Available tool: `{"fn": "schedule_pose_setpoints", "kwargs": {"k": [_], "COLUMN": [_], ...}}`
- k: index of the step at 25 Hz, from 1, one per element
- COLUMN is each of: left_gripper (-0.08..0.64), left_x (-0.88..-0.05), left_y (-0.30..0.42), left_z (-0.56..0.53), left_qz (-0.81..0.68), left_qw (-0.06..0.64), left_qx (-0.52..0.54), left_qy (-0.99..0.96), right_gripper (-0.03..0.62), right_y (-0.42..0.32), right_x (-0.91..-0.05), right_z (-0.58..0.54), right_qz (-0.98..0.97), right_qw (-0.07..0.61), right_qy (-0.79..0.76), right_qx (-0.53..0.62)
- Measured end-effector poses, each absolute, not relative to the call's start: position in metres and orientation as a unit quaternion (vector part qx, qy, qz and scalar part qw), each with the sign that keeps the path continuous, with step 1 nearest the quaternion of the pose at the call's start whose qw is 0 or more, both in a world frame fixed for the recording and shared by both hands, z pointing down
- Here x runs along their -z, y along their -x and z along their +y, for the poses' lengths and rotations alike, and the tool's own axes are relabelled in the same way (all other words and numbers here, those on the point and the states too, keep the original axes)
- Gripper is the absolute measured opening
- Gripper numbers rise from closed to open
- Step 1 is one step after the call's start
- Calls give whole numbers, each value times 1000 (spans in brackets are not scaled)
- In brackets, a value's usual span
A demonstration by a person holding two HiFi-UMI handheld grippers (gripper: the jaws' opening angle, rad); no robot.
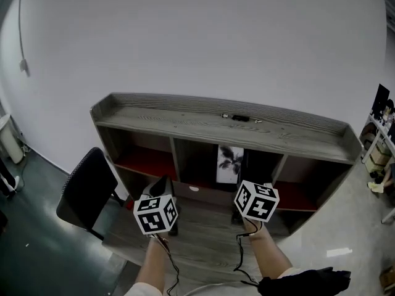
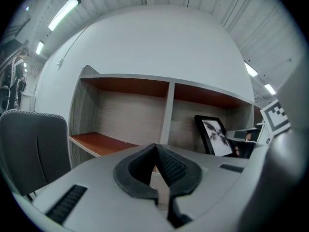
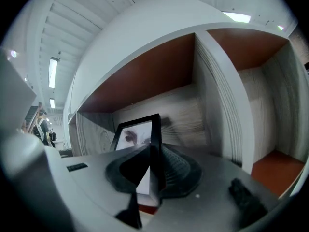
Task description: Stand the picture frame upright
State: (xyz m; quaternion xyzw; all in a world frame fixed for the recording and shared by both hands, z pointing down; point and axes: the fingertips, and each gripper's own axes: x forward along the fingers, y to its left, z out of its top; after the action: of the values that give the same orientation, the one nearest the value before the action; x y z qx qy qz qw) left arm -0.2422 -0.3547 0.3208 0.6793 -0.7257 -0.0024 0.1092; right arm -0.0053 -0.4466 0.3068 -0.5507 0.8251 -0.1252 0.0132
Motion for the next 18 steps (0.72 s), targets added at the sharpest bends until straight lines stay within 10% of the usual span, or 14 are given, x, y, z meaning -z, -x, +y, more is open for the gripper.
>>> {"fn": "schedule_pose_setpoints", "kwargs": {"k": [18], "left_gripper": [12], "left_x": [-337], "left_y": [270], "left_z": [-379], "left_qz": [-731], "left_qw": [125], "left_qx": [3], "left_qy": [-671], "right_gripper": [81], "right_y": [23], "right_x": [-319], "right_z": [-489], "right_qz": [810], "right_qw": [4], "right_qy": [572], "right_qx": [132]}}
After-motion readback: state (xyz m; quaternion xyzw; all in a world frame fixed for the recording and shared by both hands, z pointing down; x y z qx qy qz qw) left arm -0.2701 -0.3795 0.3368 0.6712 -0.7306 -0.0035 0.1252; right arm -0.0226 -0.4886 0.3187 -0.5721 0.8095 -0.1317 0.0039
